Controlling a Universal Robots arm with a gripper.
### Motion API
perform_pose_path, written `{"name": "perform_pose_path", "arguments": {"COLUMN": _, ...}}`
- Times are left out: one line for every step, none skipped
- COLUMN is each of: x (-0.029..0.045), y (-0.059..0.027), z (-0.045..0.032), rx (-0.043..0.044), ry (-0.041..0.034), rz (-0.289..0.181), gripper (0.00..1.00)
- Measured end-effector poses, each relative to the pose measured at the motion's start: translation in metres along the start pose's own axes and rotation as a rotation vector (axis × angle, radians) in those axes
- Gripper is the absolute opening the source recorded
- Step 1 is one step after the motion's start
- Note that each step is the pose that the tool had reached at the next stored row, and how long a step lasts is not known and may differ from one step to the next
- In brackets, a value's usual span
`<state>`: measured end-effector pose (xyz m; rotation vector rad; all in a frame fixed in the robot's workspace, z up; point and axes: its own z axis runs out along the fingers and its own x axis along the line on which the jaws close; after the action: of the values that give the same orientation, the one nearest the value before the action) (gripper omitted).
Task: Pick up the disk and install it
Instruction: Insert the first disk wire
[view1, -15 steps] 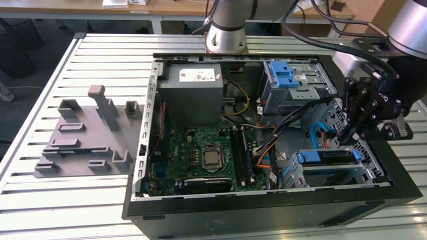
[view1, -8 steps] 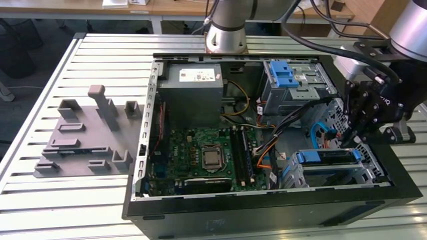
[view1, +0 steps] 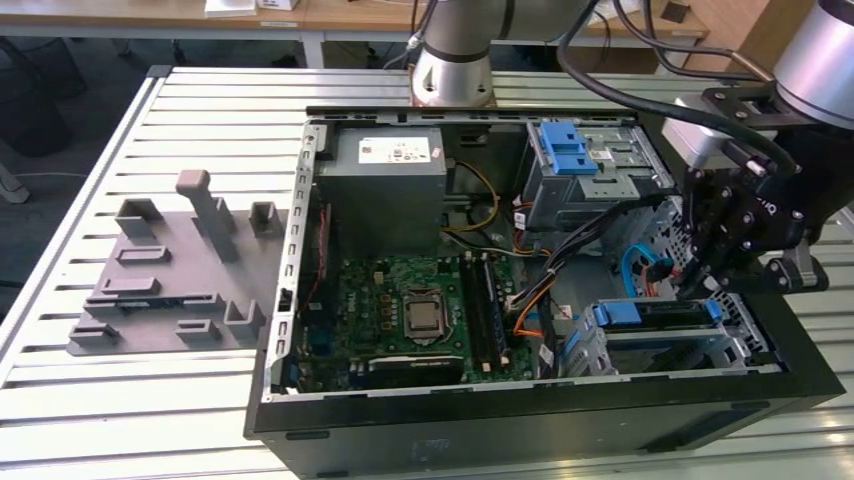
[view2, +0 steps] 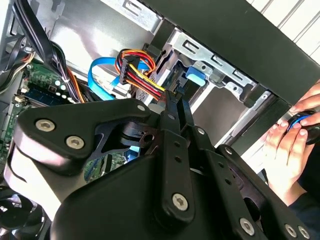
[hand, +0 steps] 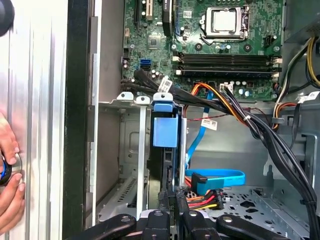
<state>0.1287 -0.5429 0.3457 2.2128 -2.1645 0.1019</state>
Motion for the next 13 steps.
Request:
{"name": "perform_pose_path", "arguments": {"x": 0.0000, "y": 0.0001, "z": 0.0001, "rx": 0.0001, "ry": -0.0002, "rz": 0.000, "gripper": 0.17}}
{"name": "perform_pose_path", "arguments": {"x": 0.0002, "y": 0.0002, "z": 0.0003, "rx": 0.0002, "ry": -0.0009, "rz": 0.000, "gripper": 0.17}}
{"name": "perform_pose_path", "arguments": {"x": 0.0005, "y": 0.0003, "z": 0.0005, "rx": 0.0003, "ry": -0.0021, "rz": 0.000, "gripper": 0.17}}
{"name": "perform_pose_path", "arguments": {"x": 0.0007, "y": 0.0004, "z": 0.0008, "rx": 0.0004, "ry": -0.0034, "rz": 0.000, "gripper": 0.17}}
{"name": "perform_pose_path", "arguments": {"x": 0.0009, "y": 0.0004, "z": 0.0011, "rx": 0.0004, "ry": -0.0042, "rz": 0.000, "gripper": 0.17}}
{"name": "perform_pose_path", "arguments": {"x": 0.0008, "y": 0.0004, "z": 0.0014, "rx": 0.0005, "ry": -0.0056, "rz": 0.000, "gripper": 0.17}}
{"name": "perform_pose_path", "arguments": {"x": 0.0008, "y": 0.0004, "z": 0.0017, "rx": 0.0004, "ry": -0.0063, "rz": 0.001, "gripper": 0.17}}
{"name": "perform_pose_path", "arguments": {"x": 0.0008, "y": 0.0005, "z": 0.0021, "rx": 0.0001, "ry": -0.0066, "rz": 0.004, "gripper": 0.17}}
{"name": "perform_pose_path", "arguments": {"x": 0.0008, "y": 0.0005, "z": 0.0024, "rx": -0.0005, "ry": -0.0063, "rz": 0.013, "gripper": 0.17}}
{"name": "perform_pose_path", "arguments": {"x": 0.0008, "y": 0.0006, "z": 0.0027, "rx": -0.0014, "ry": -0.0060, "rz": 0.026, "gripper": 0.17}}
{"name": "perform_pose_path", "arguments": {"x": 0.0008, "y": 0.0007, "z": 0.0029, "rx": -0.0023, "ry": -0.0058, "rz": 0.036, "gripper": 0.17}}
{"name": "perform_pose_path", "arguments": {"x": 0.0008, "y": 0.0007, "z": 0.0033, "rx": -0.0027, "ry": -0.0059, "rz": 0.043, "gripper": 0.17}}
{"name": "perform_pose_path", "arguments": {"x": 0.0007, "y": 0.0008, "z": 0.0037, "rx": -0.0028, "ry": -0.0062, "rz": 0.044, "gripper": 0.17}}
